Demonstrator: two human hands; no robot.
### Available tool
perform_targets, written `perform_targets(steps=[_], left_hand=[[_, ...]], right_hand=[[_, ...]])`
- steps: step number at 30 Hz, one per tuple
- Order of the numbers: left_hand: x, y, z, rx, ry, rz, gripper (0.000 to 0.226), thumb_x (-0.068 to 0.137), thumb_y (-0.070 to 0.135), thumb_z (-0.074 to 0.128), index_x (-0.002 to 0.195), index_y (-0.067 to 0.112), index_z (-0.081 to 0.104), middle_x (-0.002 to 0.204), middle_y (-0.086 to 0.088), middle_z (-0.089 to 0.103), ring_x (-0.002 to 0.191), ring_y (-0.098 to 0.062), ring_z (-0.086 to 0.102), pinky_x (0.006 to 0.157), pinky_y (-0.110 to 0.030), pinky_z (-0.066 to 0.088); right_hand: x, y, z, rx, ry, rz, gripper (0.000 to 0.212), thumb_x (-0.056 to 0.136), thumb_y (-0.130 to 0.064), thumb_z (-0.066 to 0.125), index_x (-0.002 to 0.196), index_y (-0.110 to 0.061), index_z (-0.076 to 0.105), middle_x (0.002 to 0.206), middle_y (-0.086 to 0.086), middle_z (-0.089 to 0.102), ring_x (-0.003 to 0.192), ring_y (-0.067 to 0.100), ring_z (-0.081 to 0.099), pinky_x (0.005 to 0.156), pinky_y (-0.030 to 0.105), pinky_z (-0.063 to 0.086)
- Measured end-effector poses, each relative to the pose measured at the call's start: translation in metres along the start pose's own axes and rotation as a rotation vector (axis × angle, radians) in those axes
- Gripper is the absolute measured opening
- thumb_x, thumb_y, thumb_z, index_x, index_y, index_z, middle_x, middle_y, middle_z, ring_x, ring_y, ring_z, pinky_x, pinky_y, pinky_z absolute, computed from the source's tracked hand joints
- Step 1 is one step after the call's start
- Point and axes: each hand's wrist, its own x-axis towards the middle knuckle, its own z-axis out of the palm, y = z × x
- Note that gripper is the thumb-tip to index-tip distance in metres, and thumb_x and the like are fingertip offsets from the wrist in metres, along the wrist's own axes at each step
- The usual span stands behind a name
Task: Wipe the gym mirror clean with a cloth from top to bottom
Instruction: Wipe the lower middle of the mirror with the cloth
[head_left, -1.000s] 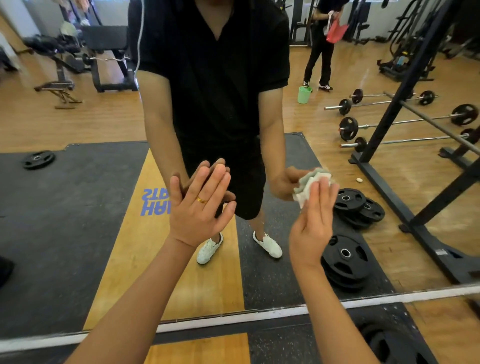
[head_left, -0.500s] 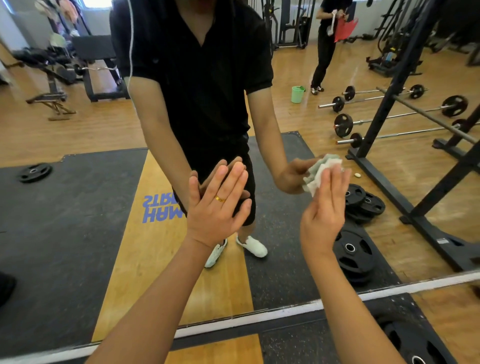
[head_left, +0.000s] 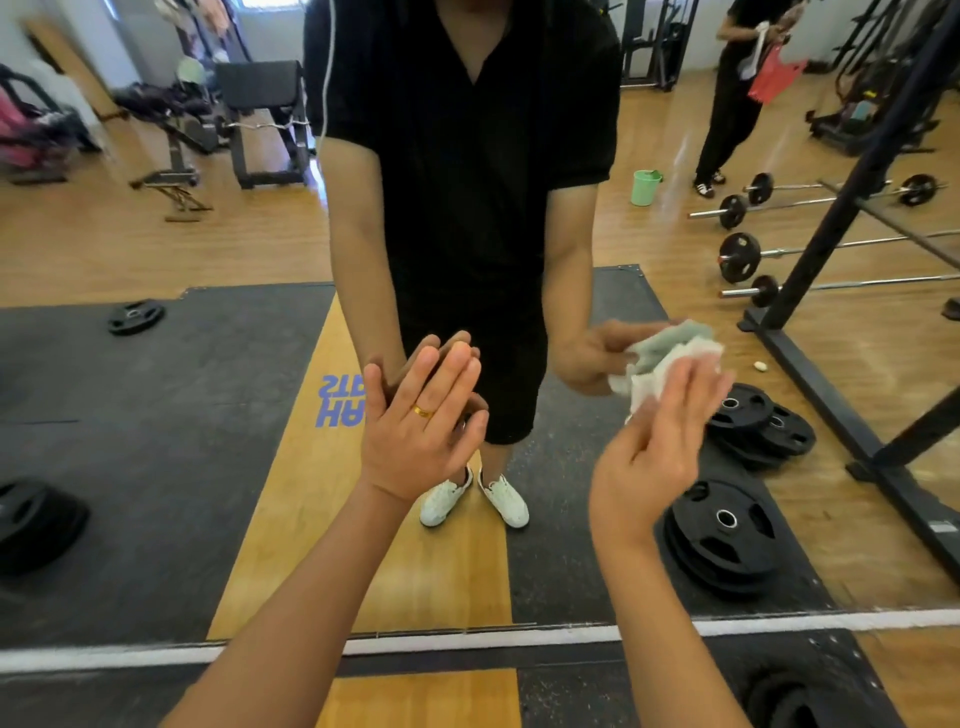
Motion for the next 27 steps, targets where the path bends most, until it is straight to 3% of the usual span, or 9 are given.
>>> perform_targets(steps=[2, 4, 10, 14, 18, 23, 27], left_hand=[[0.0, 0.001, 0.0, -0.011, -0.003, -0.005, 0.077, 0.096, 0.042, 0.059, 0.162, 0.017, 0.029, 0.171, 0.002, 0.017, 0.158, -0.02, 0.014, 0.126, -0.051, -0.002], [0.001, 0.001, 0.0, 0.002, -0.003, -0.003, 0.077, 0.096, 0.043, 0.058, 0.162, 0.016, 0.028, 0.171, 0.001, 0.016, 0.158, -0.021, 0.013, 0.126, -0.05, -0.003], [0.003, 0.002, -0.001, 0.023, -0.007, -0.003, 0.077, 0.097, 0.044, 0.056, 0.162, 0.015, 0.027, 0.172, 0.001, 0.013, 0.159, -0.02, 0.01, 0.126, -0.051, -0.004], [0.004, 0.003, -0.001, 0.027, -0.029, -0.003, 0.077, 0.097, 0.044, 0.057, 0.162, 0.016, 0.028, 0.172, 0.001, 0.015, 0.158, -0.021, 0.011, 0.126, -0.052, -0.003], [0.008, 0.002, -0.006, 0.003, -0.065, -0.006, 0.075, 0.097, 0.042, 0.058, 0.162, 0.017, 0.029, 0.171, 0.001, 0.016, 0.158, -0.02, 0.014, 0.126, -0.052, -0.002], [0.01, 0.001, -0.046, -0.28, -0.186, -0.052, 0.065, 0.095, 0.022, 0.065, 0.155, 0.012, 0.041, 0.169, -0.003, 0.024, 0.155, -0.024, 0.026, 0.125, -0.058, 0.014], [-0.016, -0.035, -0.076, -0.303, -0.175, -0.037, 0.07, 0.095, 0.02, 0.062, 0.158, 0.012, 0.032, 0.171, -0.002, 0.019, 0.156, -0.023, 0.022, 0.126, -0.057, 0.013]], right_hand=[[0.006, -0.004, 0.004, 0.016, 0.008, -0.026, 0.047, 0.1, 0.016, 0.046, 0.146, 0.008, 0.047, 0.159, 0.017, 0.036, 0.152, 0.046, 0.022, 0.124, 0.038, 0.032], [-0.007, -0.005, 0.009, 0.038, -0.056, -0.112, 0.05, 0.099, 0.015, 0.045, 0.148, 0.005, 0.044, 0.163, 0.008, 0.035, 0.156, 0.035, 0.017, 0.122, 0.046, 0.035], [-0.062, 0.008, 0.007, 0.078, -0.388, -0.313, 0.039, 0.112, -0.005, 0.032, 0.15, 0.001, 0.039, 0.155, 0.016, 0.045, 0.156, 0.03, 0.024, 0.124, 0.041, 0.032], [-0.035, 0.013, 0.007, 0.083, -0.234, -0.291, 0.036, 0.108, 0.004, 0.041, 0.144, 0.009, 0.047, 0.156, 0.013, 0.042, 0.155, 0.033, 0.025, 0.123, 0.045, 0.033], [-0.034, 0.005, 0.023, 0.049, -0.157, -0.268, 0.053, 0.094, 0.019, 0.056, 0.145, 0.009, 0.045, 0.158, 0.01, 0.038, 0.157, 0.031, 0.02, 0.125, 0.044, 0.028], [-0.044, -0.001, 0.039, 0.052, -0.035, -0.22, 0.04, 0.106, 0.006, 0.046, 0.145, 0.005, 0.044, 0.156, 0.005, 0.041, 0.157, 0.029, 0.022, 0.125, 0.049, 0.03], [-0.045, -0.005, 0.038, 0.054, -0.027, -0.181, 0.05, 0.099, 0.016, 0.05, 0.147, 0.003, 0.045, 0.156, 0.004, 0.042, 0.157, 0.026, 0.023, 0.123, 0.048, 0.033]])
